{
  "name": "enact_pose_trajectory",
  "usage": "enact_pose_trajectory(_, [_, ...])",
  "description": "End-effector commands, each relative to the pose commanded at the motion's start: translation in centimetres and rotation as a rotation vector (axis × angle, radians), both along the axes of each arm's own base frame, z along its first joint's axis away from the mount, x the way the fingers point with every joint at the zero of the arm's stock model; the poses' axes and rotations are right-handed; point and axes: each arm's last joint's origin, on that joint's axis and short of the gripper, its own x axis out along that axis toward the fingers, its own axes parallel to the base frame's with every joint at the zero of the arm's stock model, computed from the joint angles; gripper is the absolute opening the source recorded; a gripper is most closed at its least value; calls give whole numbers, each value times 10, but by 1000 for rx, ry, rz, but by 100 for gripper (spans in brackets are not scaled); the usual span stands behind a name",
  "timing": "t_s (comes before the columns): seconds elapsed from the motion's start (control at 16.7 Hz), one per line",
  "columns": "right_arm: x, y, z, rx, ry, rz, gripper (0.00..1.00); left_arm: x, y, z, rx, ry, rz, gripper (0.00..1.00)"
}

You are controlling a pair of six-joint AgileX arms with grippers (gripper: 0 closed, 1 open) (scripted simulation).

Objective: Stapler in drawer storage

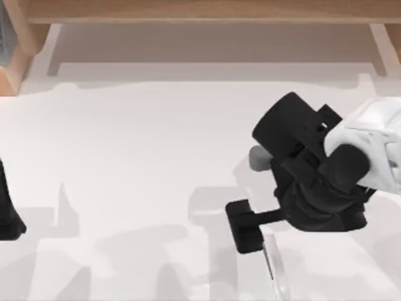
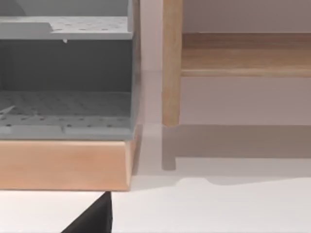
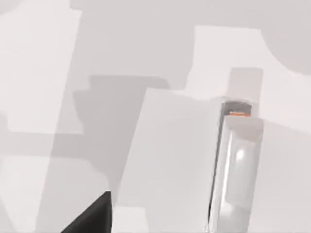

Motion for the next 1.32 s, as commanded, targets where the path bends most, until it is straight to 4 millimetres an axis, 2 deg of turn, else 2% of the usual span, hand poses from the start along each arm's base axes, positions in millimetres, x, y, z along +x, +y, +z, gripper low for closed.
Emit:
enact_pose_trajectory(0.24, [-20, 15, 7, -114, 47, -46, 100, 0, 0, 0, 0, 0, 0, 100])
enact_pose_trajectory(0.66, [-22, 15, 7, -125, 50, -53, 100, 0, 0, 0, 0, 0, 0, 100])
enact_pose_trajectory(0.78, [-20, 16, -4, -130, 53, -51, 100, 0, 0, 0, 0, 0, 0, 100])
enact_pose_trajectory(1.14, [-15, 19, -56, -123, 47, -51, 100, 0, 0, 0, 0, 0, 0, 100])
enact_pose_trajectory(1.32, [-15, 18, -62, -127, 50, -51, 100, 0, 0, 0, 0, 0, 0, 100])
